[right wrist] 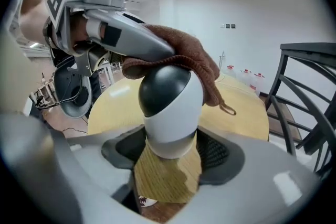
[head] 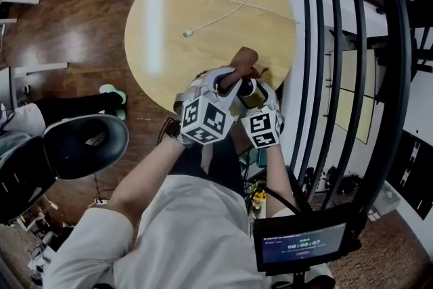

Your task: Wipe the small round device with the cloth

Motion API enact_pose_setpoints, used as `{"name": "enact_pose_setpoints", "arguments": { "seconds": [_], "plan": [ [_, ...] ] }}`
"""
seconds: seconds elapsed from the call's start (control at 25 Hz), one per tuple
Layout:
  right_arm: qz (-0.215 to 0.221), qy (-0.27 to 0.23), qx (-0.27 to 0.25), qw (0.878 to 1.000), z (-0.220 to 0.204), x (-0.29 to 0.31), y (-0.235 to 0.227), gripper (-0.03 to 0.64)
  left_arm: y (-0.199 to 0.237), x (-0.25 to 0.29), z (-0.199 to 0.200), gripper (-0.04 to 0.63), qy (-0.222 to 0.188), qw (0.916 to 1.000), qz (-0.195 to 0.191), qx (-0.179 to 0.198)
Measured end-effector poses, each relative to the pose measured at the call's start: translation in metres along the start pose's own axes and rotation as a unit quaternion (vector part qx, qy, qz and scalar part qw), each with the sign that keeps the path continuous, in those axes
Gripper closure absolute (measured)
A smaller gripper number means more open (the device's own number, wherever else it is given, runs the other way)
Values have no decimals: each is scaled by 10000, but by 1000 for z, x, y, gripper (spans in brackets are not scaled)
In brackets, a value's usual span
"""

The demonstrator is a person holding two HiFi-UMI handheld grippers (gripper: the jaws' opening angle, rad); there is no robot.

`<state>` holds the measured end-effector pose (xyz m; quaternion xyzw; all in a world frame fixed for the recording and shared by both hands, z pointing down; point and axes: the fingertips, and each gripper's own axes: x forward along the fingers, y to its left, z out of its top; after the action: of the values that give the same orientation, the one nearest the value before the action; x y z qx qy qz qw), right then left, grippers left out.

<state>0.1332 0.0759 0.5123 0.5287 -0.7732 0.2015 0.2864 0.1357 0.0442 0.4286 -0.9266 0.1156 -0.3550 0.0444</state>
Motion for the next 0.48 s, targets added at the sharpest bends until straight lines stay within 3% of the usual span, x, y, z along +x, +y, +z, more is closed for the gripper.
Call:
{"name": "enact_pose_setpoints", "arguments": {
  "seconds": [0.12,0.36,0.48],
  "plan": [
    [2,13,2,10000,1,0,-1,313,-5,-2,-15,531,61,9999,-71,-86],
    [26,95,8,10000,2,1,-2,313,-14,-11,-31,531,72,9977,-29,-675],
    [8,66,45,10000,4,1,-3,313,-20,-16,-26,532,-18,9974,46,-717]
  ]
}}
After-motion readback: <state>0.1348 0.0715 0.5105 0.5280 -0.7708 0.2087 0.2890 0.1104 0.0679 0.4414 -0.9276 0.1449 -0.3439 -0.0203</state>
